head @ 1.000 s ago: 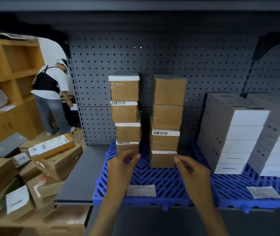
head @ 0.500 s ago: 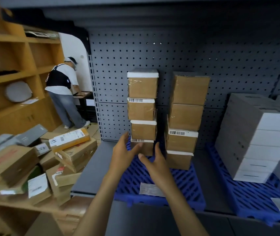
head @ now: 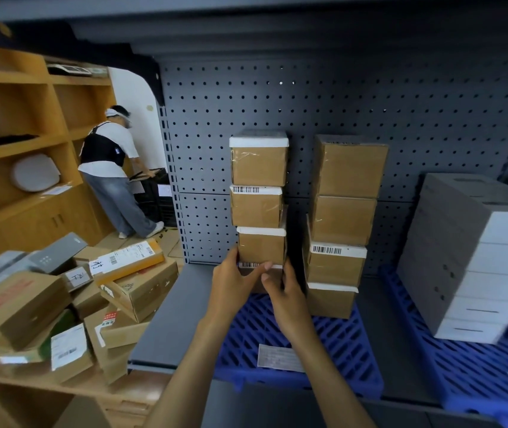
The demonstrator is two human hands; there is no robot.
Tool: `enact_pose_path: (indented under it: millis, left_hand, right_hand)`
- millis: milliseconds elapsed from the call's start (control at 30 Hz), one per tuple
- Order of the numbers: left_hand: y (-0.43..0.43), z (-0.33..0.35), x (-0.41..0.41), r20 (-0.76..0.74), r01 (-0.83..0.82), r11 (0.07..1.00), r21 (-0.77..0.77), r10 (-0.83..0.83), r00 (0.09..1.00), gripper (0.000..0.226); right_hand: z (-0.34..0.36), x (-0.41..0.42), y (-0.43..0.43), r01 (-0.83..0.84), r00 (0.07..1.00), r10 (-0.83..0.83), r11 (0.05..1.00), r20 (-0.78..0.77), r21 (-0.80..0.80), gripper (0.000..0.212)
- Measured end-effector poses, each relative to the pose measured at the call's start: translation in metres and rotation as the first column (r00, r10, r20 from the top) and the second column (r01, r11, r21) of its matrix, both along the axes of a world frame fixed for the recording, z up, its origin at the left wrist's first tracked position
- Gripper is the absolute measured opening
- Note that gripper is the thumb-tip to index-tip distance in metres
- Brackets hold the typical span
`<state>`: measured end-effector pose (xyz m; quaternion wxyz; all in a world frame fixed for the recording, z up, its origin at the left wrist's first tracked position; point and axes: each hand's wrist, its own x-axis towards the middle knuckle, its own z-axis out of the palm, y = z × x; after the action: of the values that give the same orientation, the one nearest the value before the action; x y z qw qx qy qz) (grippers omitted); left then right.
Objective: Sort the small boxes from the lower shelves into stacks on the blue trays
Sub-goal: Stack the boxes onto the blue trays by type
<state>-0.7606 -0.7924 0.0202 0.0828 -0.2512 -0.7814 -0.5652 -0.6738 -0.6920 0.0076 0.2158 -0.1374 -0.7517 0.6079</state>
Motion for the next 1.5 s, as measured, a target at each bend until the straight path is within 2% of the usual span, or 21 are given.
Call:
enact_pose_path:
  millis: [100, 267, 400, 633, 767, 967, 1133, 1500]
  left_hand:
    - [-0.002, -0.001, 0.005, -0.012, -0.015, 1.000, -0.003, 0.015, 1.000, 0.057]
    - [-0.008, -0.001, 0.017, -0.014, -0.034, 0.999, 0.003, 0.034, 0.999, 0.054]
    - [-0.014, -0.006, 0.026, -0.022, -0.062, 0.998, 0.020, 0.063, 0.998, 0.053]
    - [-0.024, -0.010, 0.042, -0.061, -0.115, 0.992, 0.053, 0.119, 0.991, 0.061]
    - [-0.025, -0.008, 0.046, -0.071, -0.125, 0.991, 0.057, 0.129, 0.989, 0.058]
    - [-0.025, -0.007, 0.042, -0.080, -0.137, 0.989, 0.050, 0.141, 0.987, 0.053]
    - [-0.024, -0.009, 0.040, -0.074, -0.151, 0.988, 0.021, 0.153, 0.985, 0.063]
    - [-0.023, -0.010, 0.033, -0.105, -0.173, 0.984, -0.049, 0.167, 0.980, 0.066]
  right_hand:
    - [-0.005, 0.003, 0.000, -0.009, 1.000, 0.009, 1.000, -0.023, 0.021, 0.084]
    - [-0.012, 0.012, -0.004, -0.003, 0.999, 0.006, 0.998, -0.052, 0.058, 0.076]
    - [-0.011, 0.023, -0.009, 0.020, 0.996, -0.011, 0.995, -0.086, 0.102, 0.060]
    - [-0.001, 0.041, -0.013, 0.215, 0.973, -0.169, 0.915, -0.159, 0.343, 0.022]
    - [0.001, 0.041, -0.009, 0.322, 0.941, -0.243, 0.858, -0.237, 0.401, 0.020]
    - [0.002, 0.036, -0.009, 0.390, 0.919, -0.295, 0.769, -0.261, 0.507, 0.017]
    - [0.002, 0.036, -0.006, 0.380, 0.922, -0.275, 0.773, -0.272, 0.507, 0.018]
    - [0.004, 0.035, -0.005, 0.372, 0.927, -0.284, 0.769, -0.244, 0.520, 0.017]
